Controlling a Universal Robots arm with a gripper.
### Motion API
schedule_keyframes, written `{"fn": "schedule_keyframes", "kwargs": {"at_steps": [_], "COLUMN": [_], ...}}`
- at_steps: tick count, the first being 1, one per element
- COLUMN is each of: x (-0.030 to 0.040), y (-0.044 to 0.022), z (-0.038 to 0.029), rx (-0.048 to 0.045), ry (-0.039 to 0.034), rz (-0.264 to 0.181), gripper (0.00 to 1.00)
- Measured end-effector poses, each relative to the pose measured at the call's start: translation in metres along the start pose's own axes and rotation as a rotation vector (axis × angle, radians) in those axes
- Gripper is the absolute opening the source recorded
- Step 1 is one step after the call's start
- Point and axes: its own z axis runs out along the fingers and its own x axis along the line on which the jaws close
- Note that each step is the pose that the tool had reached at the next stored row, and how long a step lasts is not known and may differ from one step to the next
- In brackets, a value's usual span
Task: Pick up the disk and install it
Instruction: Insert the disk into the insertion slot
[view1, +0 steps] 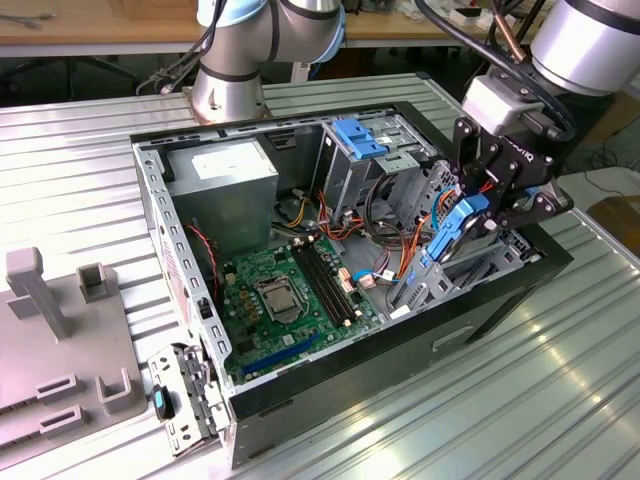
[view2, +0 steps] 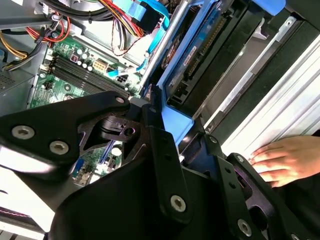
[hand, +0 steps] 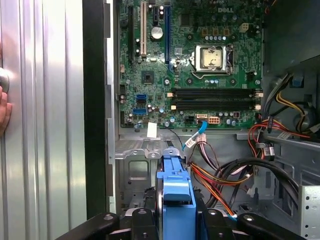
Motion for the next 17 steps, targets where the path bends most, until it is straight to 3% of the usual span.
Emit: {"fn": "schedule_keyframes", "kwargs": {"at_steps": [17], "x": [0.0002], "y": [0.0005], "z": [0.0129], "rx": [0.0000], "ry": [-0.0029], "rz": [0.000], "gripper": [0.37]}}
